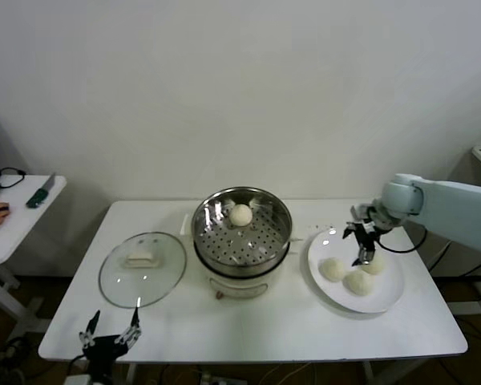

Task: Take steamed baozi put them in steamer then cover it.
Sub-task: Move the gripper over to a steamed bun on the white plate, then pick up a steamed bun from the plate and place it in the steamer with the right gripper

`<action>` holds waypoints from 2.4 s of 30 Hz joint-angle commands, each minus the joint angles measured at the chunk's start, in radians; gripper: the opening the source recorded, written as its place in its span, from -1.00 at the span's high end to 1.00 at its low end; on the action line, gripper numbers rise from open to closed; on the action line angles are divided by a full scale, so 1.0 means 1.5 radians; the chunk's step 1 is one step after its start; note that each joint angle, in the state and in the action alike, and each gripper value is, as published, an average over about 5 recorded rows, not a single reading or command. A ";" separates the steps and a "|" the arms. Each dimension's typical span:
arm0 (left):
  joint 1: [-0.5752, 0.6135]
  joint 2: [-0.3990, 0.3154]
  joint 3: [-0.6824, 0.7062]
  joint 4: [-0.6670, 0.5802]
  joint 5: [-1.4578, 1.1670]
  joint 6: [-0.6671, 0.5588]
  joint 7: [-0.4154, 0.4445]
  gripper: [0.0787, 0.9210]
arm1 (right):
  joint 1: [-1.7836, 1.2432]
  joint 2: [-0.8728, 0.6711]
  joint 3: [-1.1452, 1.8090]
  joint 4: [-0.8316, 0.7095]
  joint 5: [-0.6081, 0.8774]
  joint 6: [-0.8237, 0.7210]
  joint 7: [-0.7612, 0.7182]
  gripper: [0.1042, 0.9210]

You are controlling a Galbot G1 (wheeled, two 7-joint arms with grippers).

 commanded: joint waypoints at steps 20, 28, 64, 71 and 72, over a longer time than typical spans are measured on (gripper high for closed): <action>0.004 -0.001 0.001 0.010 0.000 0.000 -0.003 -0.77 | -0.176 0.095 0.097 -0.118 -0.048 -0.049 0.027 -0.76; 0.001 -0.002 0.002 0.013 0.001 0.000 -0.004 -0.77 | -0.185 0.096 0.107 -0.128 -0.054 -0.046 0.031 -0.70; -0.003 -0.003 0.007 -0.006 -0.002 0.005 -0.007 -0.77 | 0.352 0.172 -0.135 0.071 0.170 -0.014 -0.063 -0.55; -0.003 -0.001 0.008 -0.014 -0.004 0.008 -0.006 -0.77 | 0.343 0.280 -0.071 0.061 0.236 -0.040 -0.041 -0.55; -0.003 -0.001 0.008 -0.015 -0.004 0.009 -0.006 -0.77 | 0.334 0.295 -0.062 0.060 0.241 -0.045 -0.037 -0.55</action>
